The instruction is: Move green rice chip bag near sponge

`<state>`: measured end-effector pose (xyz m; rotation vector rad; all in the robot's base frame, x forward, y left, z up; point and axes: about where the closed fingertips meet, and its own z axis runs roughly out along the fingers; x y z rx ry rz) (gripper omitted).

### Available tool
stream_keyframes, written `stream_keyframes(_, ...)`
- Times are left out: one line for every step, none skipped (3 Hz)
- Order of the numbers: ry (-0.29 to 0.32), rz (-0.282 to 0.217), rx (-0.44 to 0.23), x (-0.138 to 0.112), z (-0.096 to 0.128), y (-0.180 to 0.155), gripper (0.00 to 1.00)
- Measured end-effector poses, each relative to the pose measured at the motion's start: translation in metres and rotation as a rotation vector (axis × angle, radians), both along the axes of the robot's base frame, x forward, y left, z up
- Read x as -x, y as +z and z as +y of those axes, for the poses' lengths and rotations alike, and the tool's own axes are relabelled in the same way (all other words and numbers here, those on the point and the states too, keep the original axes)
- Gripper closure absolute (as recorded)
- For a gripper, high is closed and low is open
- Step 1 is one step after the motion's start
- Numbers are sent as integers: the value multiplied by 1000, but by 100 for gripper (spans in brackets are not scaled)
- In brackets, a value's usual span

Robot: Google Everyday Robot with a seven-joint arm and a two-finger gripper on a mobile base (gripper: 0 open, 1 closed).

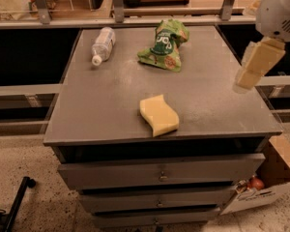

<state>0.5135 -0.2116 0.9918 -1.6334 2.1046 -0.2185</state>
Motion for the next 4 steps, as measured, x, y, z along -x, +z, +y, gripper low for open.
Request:
stream_keyframes(-9,-109,-63,-54,10,6,0)
stream_keyframes(-33,-178,-142,-103,23,3,0)
stream_keyframes(-100,-176,-237,-148,31,-17,0)
stream_keyframes(-100,-176,-237,-148,31,-17,0)
